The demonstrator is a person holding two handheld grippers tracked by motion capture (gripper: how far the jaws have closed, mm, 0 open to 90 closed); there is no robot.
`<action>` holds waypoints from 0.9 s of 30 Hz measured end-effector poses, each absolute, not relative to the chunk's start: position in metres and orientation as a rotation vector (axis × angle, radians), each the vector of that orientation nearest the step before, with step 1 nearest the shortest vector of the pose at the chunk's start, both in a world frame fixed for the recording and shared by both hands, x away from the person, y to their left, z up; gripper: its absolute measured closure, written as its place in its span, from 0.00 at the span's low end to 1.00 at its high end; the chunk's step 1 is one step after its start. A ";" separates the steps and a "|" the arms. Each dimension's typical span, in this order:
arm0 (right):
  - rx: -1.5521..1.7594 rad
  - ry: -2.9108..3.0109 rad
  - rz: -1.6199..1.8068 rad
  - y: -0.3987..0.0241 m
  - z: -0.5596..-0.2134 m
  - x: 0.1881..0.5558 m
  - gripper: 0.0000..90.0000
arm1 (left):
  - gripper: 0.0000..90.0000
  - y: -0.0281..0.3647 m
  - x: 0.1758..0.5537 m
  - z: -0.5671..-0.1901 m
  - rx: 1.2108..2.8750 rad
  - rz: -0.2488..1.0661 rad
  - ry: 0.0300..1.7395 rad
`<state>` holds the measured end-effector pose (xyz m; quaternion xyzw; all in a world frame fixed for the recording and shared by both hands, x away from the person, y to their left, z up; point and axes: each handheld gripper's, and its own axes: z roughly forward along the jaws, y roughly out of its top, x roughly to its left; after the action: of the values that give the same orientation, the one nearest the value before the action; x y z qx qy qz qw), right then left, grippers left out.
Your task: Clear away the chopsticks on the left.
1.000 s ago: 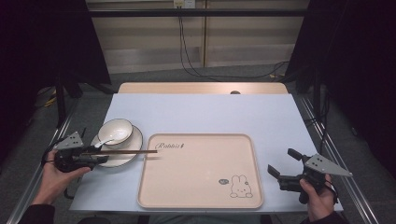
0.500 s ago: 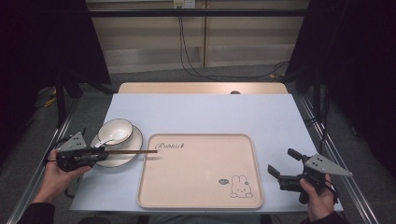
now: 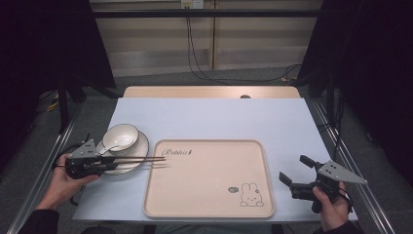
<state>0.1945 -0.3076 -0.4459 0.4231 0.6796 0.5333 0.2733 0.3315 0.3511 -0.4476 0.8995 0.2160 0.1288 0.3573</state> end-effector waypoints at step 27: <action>1.162 1.823 1.440 -0.308 -0.447 0.195 0.02 | 0.94 0.345 0.330 -0.439 2.332 0.171 0.542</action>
<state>0.1951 -0.3082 -0.4470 0.4309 0.6761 0.5341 0.2684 0.3296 0.3453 -0.4392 0.9056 0.2105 0.0664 0.3622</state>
